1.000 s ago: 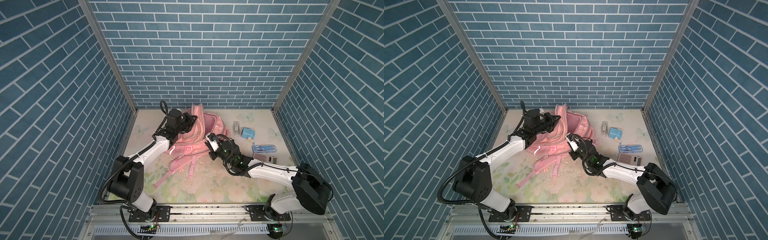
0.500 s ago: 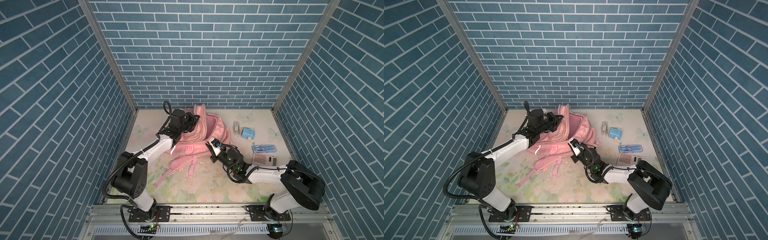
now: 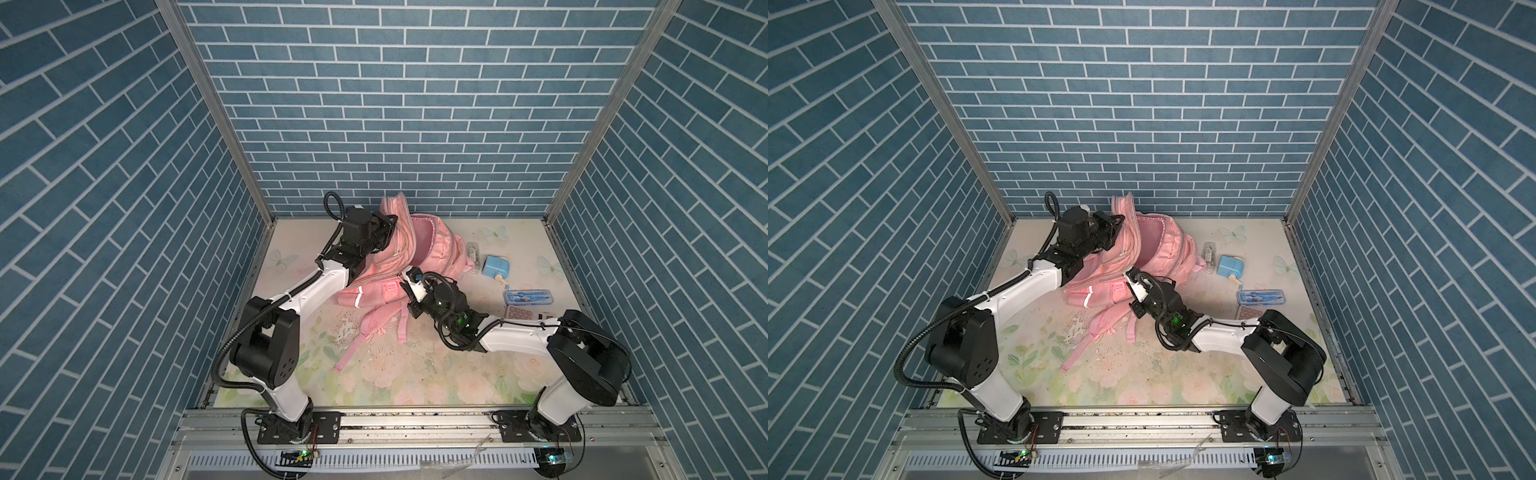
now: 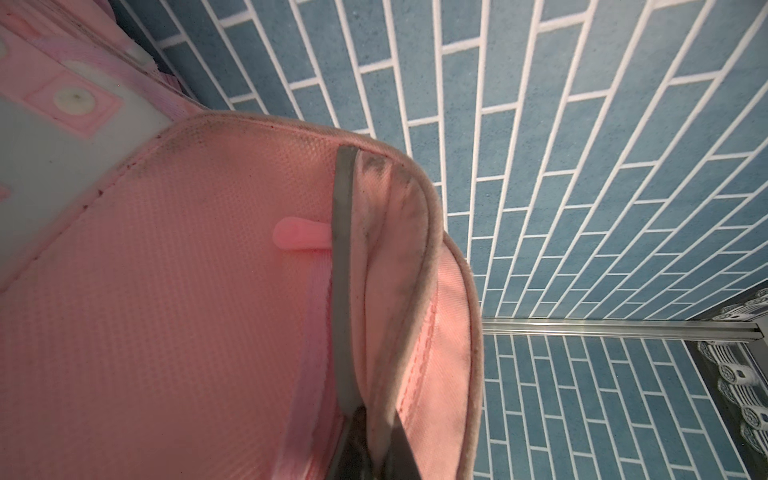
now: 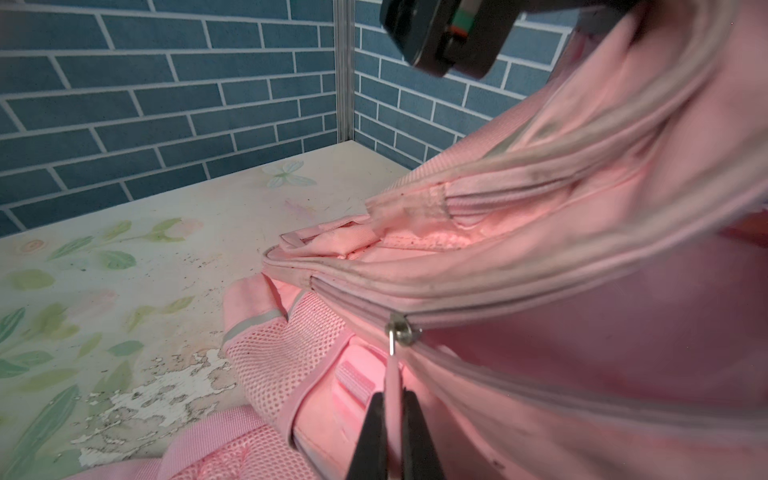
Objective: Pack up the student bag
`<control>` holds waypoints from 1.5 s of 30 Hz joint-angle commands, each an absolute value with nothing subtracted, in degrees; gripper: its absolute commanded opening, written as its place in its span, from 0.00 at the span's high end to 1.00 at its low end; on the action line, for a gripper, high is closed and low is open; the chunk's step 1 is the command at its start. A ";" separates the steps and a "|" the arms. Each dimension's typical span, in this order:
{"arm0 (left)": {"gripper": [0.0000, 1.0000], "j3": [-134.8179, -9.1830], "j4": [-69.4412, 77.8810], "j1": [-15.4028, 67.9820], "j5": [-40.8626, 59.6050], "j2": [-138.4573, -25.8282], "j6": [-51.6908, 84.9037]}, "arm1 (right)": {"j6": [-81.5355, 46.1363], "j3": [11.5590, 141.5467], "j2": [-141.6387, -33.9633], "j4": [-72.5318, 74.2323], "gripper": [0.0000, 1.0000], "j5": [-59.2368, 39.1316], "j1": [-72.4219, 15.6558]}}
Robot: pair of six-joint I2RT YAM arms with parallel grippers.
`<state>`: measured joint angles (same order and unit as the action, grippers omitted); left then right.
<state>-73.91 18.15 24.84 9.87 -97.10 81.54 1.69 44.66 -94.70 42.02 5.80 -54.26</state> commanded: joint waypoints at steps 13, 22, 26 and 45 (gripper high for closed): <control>1.00 -78.88 30.92 26.51 11.63 -95.02 80.97 | 1.65 52.76 -105.30 45.13 1.00 2.99 -58.03; 1.00 -77.65 29.17 26.80 14.58 -93.73 79.28 | 0.94 55.95 -108.21 43.79 1.00 0.60 -58.03; 1.00 -77.12 27.57 26.47 16.00 -93.12 77.68 | 1.02 56.89 -108.55 42.76 1.00 -0.75 -58.05; 1.00 -81.68 -16.66 16.67 27.78 -89.83 37.46 | -1.63 48.10 -79.40 19.11 0.46 -2.22 -53.27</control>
